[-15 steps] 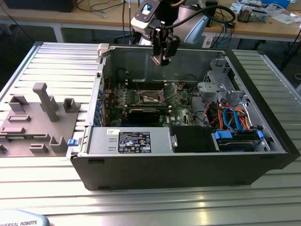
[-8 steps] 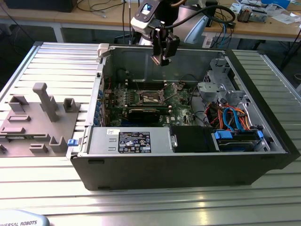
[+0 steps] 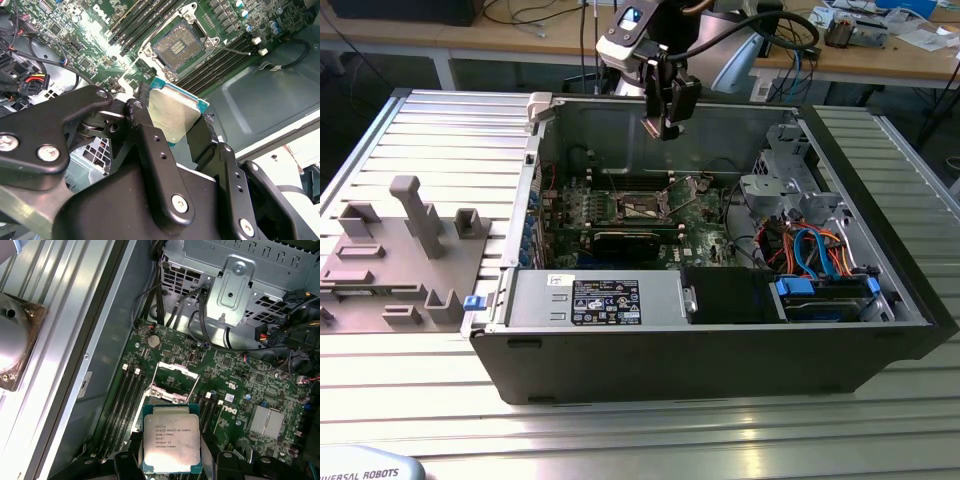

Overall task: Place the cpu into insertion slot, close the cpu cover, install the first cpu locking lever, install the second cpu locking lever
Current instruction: 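Place the cpu into insertion slot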

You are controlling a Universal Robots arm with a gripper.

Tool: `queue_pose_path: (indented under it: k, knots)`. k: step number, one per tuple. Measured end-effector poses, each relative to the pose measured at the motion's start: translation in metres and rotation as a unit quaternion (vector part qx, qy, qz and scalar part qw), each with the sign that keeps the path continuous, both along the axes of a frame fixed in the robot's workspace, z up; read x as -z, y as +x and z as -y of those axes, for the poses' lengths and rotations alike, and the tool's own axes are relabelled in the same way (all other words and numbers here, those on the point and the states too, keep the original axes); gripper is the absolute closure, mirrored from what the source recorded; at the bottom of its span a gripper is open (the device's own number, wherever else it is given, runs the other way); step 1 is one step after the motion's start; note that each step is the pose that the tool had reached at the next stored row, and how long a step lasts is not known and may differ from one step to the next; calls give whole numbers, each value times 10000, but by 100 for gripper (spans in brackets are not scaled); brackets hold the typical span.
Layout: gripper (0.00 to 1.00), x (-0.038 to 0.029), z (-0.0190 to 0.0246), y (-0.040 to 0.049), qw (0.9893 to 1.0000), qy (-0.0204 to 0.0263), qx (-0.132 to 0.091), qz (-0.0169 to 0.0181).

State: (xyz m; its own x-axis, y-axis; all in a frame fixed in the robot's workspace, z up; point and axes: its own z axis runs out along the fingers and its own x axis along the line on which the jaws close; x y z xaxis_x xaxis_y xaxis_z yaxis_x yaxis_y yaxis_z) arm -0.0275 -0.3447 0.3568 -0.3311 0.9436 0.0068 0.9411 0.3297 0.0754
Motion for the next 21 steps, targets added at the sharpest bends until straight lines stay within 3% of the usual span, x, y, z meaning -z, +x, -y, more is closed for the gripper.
queue_pose_path:
  k: [21]
  knots:
    - [46,0,0,0,10000,0,87,0]
